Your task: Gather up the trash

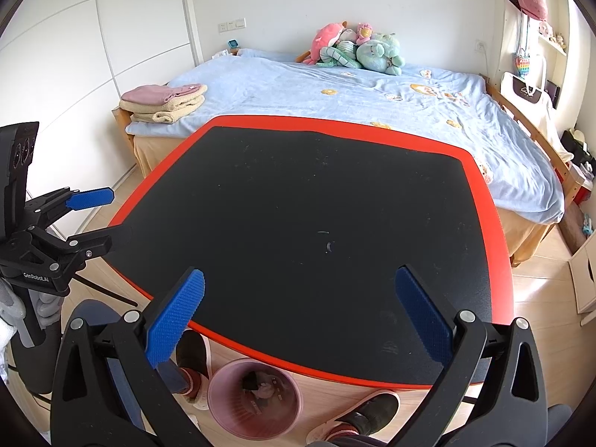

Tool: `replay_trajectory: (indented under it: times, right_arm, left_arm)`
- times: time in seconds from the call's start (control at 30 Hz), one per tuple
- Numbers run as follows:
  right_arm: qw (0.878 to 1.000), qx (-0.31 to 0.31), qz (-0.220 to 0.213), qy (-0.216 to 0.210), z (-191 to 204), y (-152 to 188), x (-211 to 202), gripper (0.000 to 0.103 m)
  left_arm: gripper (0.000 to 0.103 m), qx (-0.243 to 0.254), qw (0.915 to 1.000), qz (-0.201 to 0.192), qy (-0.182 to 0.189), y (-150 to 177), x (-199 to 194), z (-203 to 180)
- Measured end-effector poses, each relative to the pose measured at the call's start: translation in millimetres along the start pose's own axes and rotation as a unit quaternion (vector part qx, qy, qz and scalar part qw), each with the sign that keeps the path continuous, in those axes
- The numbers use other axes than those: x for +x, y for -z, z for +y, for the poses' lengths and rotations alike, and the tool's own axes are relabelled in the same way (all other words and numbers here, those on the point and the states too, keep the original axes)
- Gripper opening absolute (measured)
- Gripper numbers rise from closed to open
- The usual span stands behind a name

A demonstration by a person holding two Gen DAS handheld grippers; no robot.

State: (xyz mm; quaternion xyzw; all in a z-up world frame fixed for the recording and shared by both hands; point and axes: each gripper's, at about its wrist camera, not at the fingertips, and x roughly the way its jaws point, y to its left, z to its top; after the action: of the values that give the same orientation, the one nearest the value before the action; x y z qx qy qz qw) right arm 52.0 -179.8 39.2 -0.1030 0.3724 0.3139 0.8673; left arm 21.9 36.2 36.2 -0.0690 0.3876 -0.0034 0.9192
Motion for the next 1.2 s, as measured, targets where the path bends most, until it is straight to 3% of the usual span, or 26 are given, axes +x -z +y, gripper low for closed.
replay_trajectory:
  times: [1.2]
  right_arm:
    - [1.0, -0.001, 0.0, 0.002, -0.8, 0.8, -0.4, 0.1]
  left_arm:
    - [0.097, 0.006, 1.0, 0.001, -0.005, 3.3, 0.0, 0.0]
